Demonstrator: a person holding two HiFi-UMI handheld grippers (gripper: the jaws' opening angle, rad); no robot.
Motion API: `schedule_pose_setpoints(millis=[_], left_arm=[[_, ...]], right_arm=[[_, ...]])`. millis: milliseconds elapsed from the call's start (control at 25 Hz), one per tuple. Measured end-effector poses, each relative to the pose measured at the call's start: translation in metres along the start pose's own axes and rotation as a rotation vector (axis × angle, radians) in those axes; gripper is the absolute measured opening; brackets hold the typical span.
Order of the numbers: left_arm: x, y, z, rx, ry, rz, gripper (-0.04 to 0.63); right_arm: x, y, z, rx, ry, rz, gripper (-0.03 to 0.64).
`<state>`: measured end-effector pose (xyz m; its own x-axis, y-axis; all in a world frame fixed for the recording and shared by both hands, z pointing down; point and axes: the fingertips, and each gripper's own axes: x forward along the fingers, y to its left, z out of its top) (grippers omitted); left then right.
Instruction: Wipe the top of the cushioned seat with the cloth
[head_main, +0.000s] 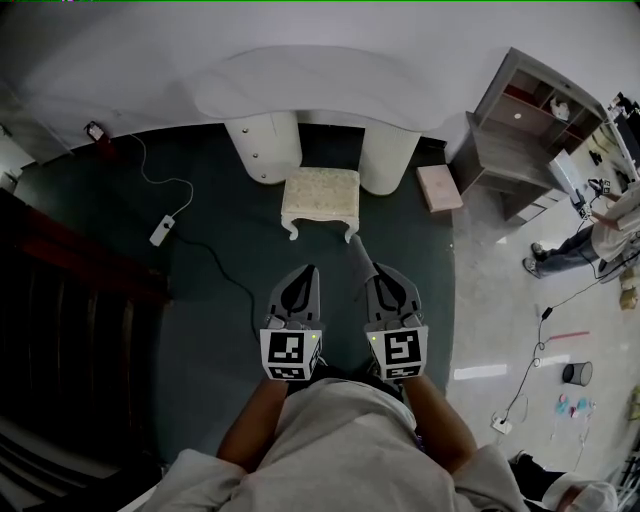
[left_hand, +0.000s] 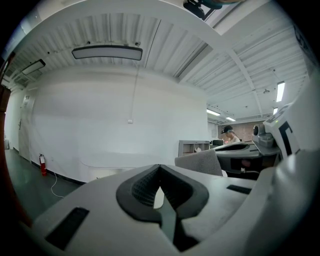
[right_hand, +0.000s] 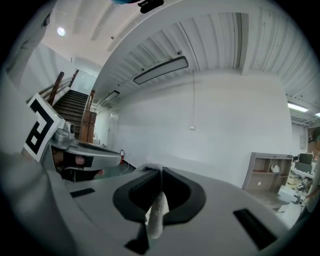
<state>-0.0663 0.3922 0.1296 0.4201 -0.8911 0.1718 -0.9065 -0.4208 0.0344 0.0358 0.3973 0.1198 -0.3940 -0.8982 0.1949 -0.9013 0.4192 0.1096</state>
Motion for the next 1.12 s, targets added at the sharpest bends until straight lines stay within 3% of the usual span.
schedule_pose_setpoints(millis=[520,840,1120], left_arm=[[0.003,0.052,-0.011,-0.030,0.028,-0.030,0.012],[0.045,0.082,-0.025,-0.045,0.055,-0.014,0.012],[0.114,0.116,-0.026,-0.034,0.103,-0.002,0.012]], right_arm=[[0.038,0.037,-0.004,0.015,0.042,-0.003,0.014],[0.090,0.023,-0.016,0.016,0.062,0.021,0.014],[0.165,-0.014,-0.019,-0.020,0.072,0.024,0.014]])
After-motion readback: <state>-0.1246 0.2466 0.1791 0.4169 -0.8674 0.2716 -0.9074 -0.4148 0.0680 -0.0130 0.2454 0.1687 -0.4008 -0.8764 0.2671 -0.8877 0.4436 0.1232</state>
